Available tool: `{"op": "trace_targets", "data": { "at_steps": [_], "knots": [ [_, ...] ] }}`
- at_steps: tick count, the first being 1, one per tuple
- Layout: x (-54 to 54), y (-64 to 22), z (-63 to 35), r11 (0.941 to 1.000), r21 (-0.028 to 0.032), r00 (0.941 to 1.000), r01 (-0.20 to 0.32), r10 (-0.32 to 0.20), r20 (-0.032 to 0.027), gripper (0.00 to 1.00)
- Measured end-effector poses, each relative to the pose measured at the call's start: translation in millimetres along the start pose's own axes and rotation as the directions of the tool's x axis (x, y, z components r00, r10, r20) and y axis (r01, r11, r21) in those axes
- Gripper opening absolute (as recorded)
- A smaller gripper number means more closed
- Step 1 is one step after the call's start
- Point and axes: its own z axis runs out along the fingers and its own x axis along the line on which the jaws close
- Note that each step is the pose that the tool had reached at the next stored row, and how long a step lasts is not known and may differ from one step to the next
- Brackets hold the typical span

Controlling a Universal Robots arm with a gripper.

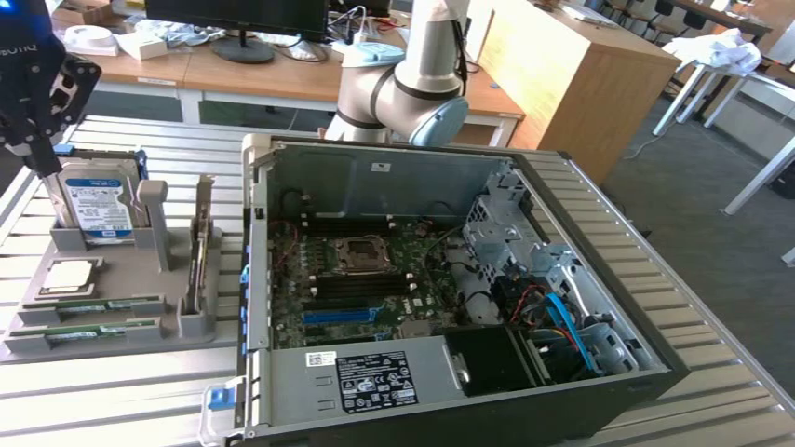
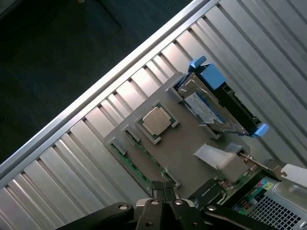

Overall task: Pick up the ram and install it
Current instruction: 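Pick up the ram and move it above insertion slot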

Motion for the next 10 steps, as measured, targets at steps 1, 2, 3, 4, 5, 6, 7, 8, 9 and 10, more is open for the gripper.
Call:
{"op": "trace_targets", "data": {
  "at_steps": [1,2,3,4,5,6,7,8,9,10],
  "knots": [
    [0.0,0.0,0.1,0.9998,-0.0004,0.9998,0.018,-0.018,-0.0007,0.1],
    [0.0,0.0,0.1,0.9994,-0.0008,0.9994,0.034,-0.034,-0.0014,0.1],
    [0.0,0.0,0.2,0.9987,-0.0013,0.9987,0.051,-0.051,-0.0021,0.1],
    [0.0,0.0,0.2,0.9977,-0.0017,0.9977,0.068,-0.068,-0.0028,0.1],
    [0.0,0.0,0.3,0.9964,-0.0021,0.9964,0.085,-0.085,-0.0034,0.1],
    [0.0,0.0,0.3,0.9948,-0.0026,0.9948,0.102,-0.102,-0.0041,0.1],
    [0.0,0.0,0.4,0.9928,-0.0031,0.9928,0.12,-0.12,-0.0049,0.1],
    [0.0,0.0,0.4,0.9906,-0.0036,0.9906,0.137,-0.137,-0.0055,0.1],
    [0.0,0.0,0.5,0.9882,-0.004,0.9881,0.153,-0.153,-0.0061,0.1],
    [0.0,0.0,0.5,0.9854,-0.0046,0.9854,0.17,-0.17,-0.0068,0.1]
  ]
}}
